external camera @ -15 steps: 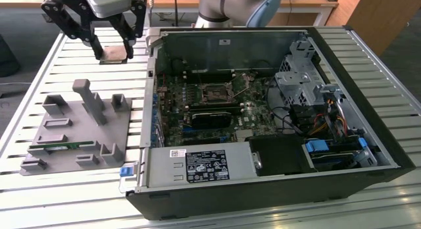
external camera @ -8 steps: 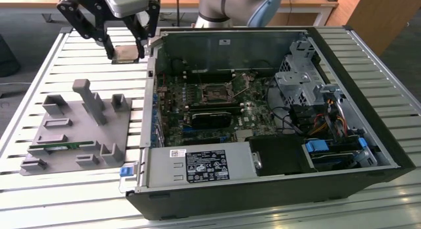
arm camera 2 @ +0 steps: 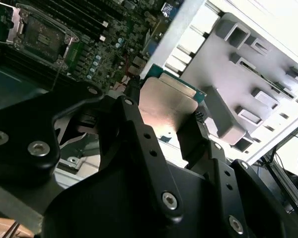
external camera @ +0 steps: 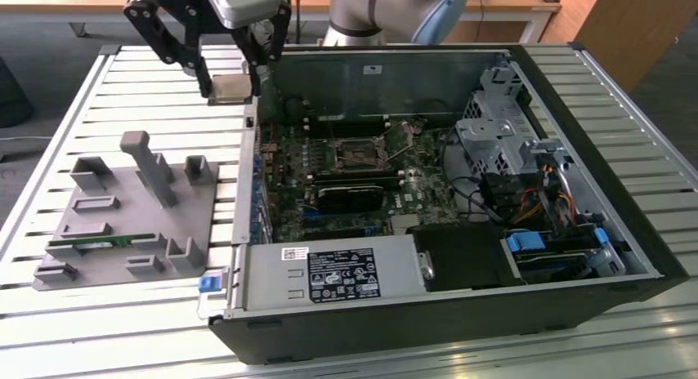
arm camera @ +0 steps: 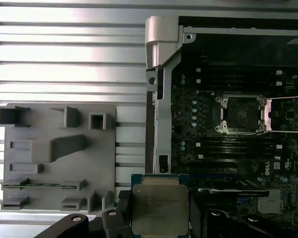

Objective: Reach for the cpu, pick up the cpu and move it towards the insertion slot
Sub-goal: 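Pick up the cpu and move it towards the insertion slot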

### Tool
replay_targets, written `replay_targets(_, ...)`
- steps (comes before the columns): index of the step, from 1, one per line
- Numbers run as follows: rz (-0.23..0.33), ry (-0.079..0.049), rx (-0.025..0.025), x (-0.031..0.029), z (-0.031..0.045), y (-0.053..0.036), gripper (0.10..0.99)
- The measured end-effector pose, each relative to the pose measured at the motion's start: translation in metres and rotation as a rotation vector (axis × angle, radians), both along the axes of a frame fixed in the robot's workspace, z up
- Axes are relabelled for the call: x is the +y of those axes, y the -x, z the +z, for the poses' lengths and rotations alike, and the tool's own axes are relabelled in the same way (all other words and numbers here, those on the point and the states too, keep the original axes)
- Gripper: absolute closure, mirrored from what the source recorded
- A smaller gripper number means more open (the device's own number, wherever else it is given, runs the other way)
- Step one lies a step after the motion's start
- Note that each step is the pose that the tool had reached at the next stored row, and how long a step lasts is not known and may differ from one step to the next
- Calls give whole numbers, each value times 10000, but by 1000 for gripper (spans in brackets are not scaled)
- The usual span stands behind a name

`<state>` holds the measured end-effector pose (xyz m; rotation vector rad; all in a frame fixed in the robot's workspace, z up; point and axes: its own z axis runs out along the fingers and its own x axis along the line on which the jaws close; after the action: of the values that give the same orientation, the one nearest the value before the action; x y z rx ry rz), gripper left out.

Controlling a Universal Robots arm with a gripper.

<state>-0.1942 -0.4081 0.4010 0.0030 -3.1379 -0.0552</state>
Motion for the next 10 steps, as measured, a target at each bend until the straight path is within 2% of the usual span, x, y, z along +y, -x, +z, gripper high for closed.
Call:
replay_targets(6, 1, -1, -1, 7, 0, -193, 541)
replay_targets(10, 0, 0, 0, 27, 0, -289, 541)
